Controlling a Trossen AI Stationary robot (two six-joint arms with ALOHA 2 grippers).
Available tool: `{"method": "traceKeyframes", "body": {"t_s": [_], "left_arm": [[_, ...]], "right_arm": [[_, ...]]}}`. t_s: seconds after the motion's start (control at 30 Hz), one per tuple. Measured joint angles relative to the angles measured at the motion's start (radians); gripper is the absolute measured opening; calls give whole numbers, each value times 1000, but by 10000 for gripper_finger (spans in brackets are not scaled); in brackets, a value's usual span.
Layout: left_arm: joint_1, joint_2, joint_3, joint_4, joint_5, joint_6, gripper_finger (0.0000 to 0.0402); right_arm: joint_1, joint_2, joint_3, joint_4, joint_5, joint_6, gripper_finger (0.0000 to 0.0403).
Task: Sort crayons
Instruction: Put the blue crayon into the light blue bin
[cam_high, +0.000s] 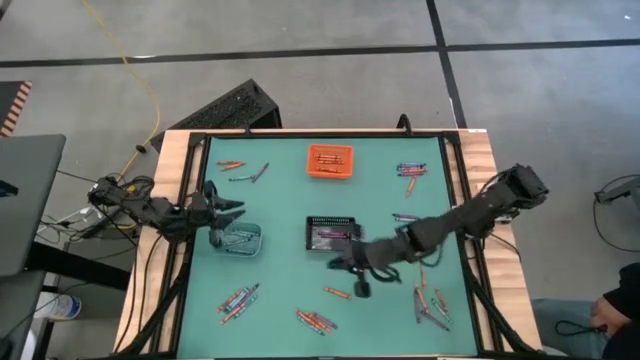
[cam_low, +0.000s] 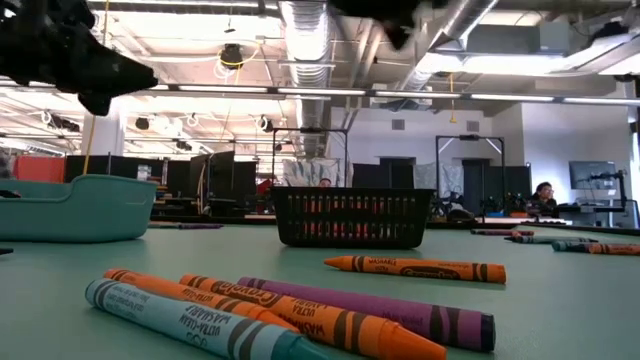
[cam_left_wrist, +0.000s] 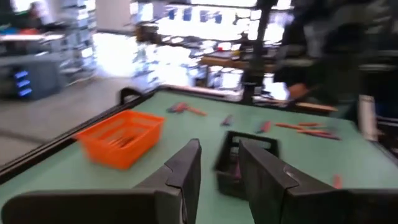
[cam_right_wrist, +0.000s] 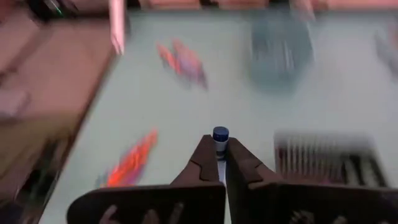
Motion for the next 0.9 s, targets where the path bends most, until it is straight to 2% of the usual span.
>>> {"method": "traceKeyframes", "body": {"t_s": [0.17,0.23,0.37,0.5,0.63,0.77,0.9], "left_arm": [[0,0,72,-203,-121,-99,75],[0,0,87,-262,-134,-144,68],[0,0,87,-277,-143,-169,55],[0,0,87,-291,-207,-190,42],[0,0,87,-292,-212,-191,30],[0,0,87,-293,-212,-190,24],[0,0,87,-294,-212,-183,22]], "right_arm": [[-119,126,26,324,-151,-165,7],[-160,200,71,410,-181,-203,7],[-222,364,207,536,-203,-247,7],[-262,525,384,552,-225,-246,7],[-289,668,546,520,-247,-239,7],[-304,772,674,495,-303,-215,7],[-310,839,760,464,-306,-212,7]]}}
